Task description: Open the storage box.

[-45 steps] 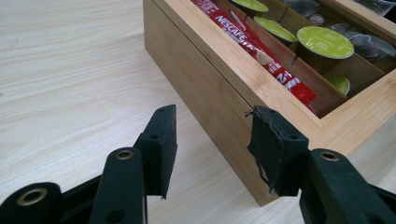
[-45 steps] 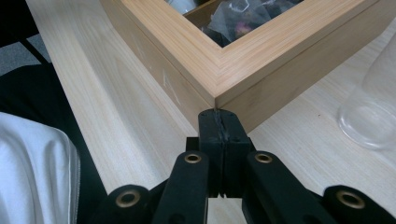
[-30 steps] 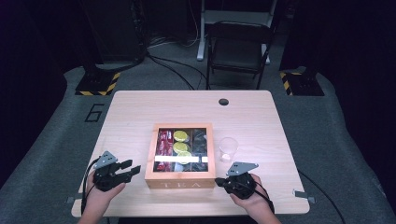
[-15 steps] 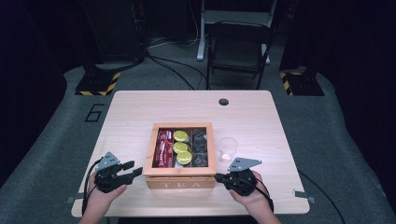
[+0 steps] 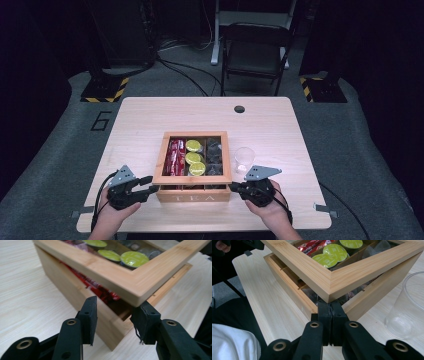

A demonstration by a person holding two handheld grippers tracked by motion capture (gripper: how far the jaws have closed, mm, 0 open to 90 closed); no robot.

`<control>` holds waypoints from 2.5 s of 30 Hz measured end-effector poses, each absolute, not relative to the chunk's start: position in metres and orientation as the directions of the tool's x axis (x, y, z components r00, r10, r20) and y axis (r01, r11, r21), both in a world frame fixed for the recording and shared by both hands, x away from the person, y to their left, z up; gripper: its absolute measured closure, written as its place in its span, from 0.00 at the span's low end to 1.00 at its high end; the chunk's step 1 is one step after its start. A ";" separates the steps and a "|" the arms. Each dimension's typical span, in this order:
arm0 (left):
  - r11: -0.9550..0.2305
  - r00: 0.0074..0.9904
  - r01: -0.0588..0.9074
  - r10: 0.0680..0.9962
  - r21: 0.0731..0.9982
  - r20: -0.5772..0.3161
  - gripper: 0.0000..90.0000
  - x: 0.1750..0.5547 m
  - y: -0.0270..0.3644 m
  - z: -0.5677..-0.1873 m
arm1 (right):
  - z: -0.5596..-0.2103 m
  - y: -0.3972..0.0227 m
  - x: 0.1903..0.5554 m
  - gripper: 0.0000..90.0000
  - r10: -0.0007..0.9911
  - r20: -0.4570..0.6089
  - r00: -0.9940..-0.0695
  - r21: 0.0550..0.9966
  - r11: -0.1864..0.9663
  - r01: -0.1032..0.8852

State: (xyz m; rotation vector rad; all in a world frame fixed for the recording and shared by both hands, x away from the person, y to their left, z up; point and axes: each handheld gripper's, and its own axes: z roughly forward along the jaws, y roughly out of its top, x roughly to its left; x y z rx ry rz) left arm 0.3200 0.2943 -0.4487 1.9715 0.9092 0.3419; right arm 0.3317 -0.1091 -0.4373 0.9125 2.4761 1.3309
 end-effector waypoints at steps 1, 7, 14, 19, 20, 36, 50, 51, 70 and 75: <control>-0.317 0.692 0.454 0.714 0.833 -0.106 0.63 0.319 0.292 -0.448 | -0.437 -0.109 0.332 0.99 0.594 0.119 -0.796 0.806 0.410 0.426; -0.327 0.694 0.445 0.714 0.834 -0.091 0.65 0.317 0.287 -0.442 | -0.437 -0.110 0.333 0.97 0.593 0.126 -0.796 0.810 0.402 0.428; -0.315 0.687 0.458 0.719 0.831 -0.105 0.64 0.318 0.287 -0.437 | -0.433 -0.109 0.333 0.83 0.614 0.107 -0.782 0.823 0.387 0.416; -0.307 0.675 0.461 0.730 0.833 -0.105 0.64 0.319 0.287 -0.430 | -0.429 -0.111 0.335 0.69 0.644 0.078 -0.761 0.833 0.378 0.405; -0.307 0.672 0.460 0.734 0.833 -0.101 0.63 0.319 0.286 -0.428 | -0.427 -0.111 0.335 0.68 0.651 0.074 -0.756 0.836 0.373 0.403; -0.289 0.653 0.415 0.755 0.863 -0.062 0.58 0.325 0.284 -0.408 | -0.406 -0.101 0.339 0.63 0.659 0.028 -0.752 0.867 0.358 0.346; -0.290 0.661 0.406 0.748 0.867 -0.059 0.58 0.333 0.286 -0.393 | -0.393 -0.099 0.344 0.64 0.677 -0.003 -0.736 0.882 0.349 0.317; -0.288 0.663 0.409 0.746 0.866 -0.064 0.57 0.334 0.286 -0.392 | -0.392 -0.099 0.345 0.64 0.672 -0.013 -0.740 0.883 0.355 0.307; -0.271 0.644 0.357 0.764 0.894 -0.026 0.50 0.352 0.280 -0.380 | -0.372 -0.098 0.357 0.64 0.678 -0.020 -0.734 0.892 0.344 0.293; -0.269 0.634 0.347 0.773 0.898 -0.013 0.51 0.357 0.279 -0.380 | -0.369 -0.098 0.360 0.64 0.684 -0.004 -0.730 0.897 0.325 0.300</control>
